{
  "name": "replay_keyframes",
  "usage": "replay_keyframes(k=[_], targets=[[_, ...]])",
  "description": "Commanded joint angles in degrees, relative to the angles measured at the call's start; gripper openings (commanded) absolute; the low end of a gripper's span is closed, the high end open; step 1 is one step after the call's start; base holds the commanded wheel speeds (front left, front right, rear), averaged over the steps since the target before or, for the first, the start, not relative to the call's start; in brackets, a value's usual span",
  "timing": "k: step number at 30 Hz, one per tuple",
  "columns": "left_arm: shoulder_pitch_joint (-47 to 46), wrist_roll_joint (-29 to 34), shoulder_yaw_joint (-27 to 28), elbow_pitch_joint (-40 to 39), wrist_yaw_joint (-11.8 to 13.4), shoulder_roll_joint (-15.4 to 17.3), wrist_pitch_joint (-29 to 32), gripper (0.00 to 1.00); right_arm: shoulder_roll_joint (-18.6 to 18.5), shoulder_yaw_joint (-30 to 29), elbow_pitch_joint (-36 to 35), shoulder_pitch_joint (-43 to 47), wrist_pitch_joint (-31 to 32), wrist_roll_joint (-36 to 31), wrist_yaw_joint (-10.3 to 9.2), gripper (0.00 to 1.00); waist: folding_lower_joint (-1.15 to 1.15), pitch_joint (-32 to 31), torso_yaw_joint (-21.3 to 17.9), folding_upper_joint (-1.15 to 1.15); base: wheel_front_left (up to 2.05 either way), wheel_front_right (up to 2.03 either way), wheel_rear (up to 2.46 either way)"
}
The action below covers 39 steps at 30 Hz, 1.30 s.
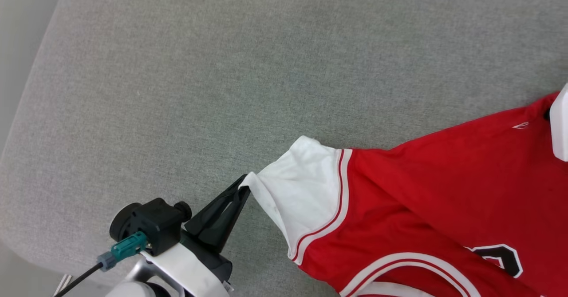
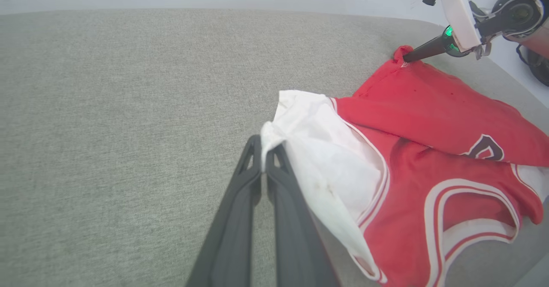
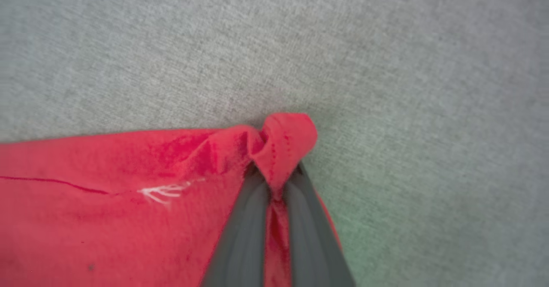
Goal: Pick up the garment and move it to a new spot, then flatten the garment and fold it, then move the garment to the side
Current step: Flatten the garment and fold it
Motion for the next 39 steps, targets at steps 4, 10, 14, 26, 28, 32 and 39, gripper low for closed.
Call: replay_keyframes(k=[4,10,14,26,28,32,39], targets=[[0.5,-0.1,1.3,-0.8,1.0,1.6,-0.2,0.0,0.5,-0.9,0.9,-0.2,-4.2,1.8,-0.09,0.0,0.0,-5.2,-2.8,0.0,0.0,0.0,0.0],[0.6,-0.1,3.7,-3.0,2.6,4.5,0.7,0.0,0.1,-1.1,-2.0,-2.3,-7.5,5.5,-0.07,0.0,0.0,-11.0,-6.3,0.0,0.0,0.0,0.0],[0.0,-0.6,6.4,-5.2,3.7,7.0,1.2,0.0,0.2,-0.9,-5.7,-3.0,-8.6,7.6,-0.07,0.0,0.0,-14.4,-9.0,0.0,0.0,0.0,0.0],[-6.6,-1.9,16.2,-12.0,6.0,11.8,1.1,0.0,3.2,-5.0,-20.5,-5.0,-10.0,10.7,-0.06,0.0,0.0,-19.9,-17.1,0.0,0.0,0.0,0.0],[-8.5,-2.4,17.6,-12.7,5.9,12.1,1.0,0.0,4.0,-5.6,-22.9,-5.1,-10.0,10.6,-0.06,0.0,0.0,-20.4,-18.4,0.0,0.0,0.0,0.0],[-12.4,-2.9,20.4,-14.0,6.4,12.5,1.1,0.0,5.7,-6.3,-27.2,-4.8,-10.1,9.9,-0.06,0.0,0.0,-20.9,-20.8,0.0,0.0,0.0,0.0],[-18.6,-3.3,23.8,-14.2,7.5,13.2,2.1,0.0,8.7,-7.1,-32.7,-4.9,-11.3,8.5,-0.06,0.0,0.0,-20.3,-24.4,0.0,0.0,0.0,0.0]])
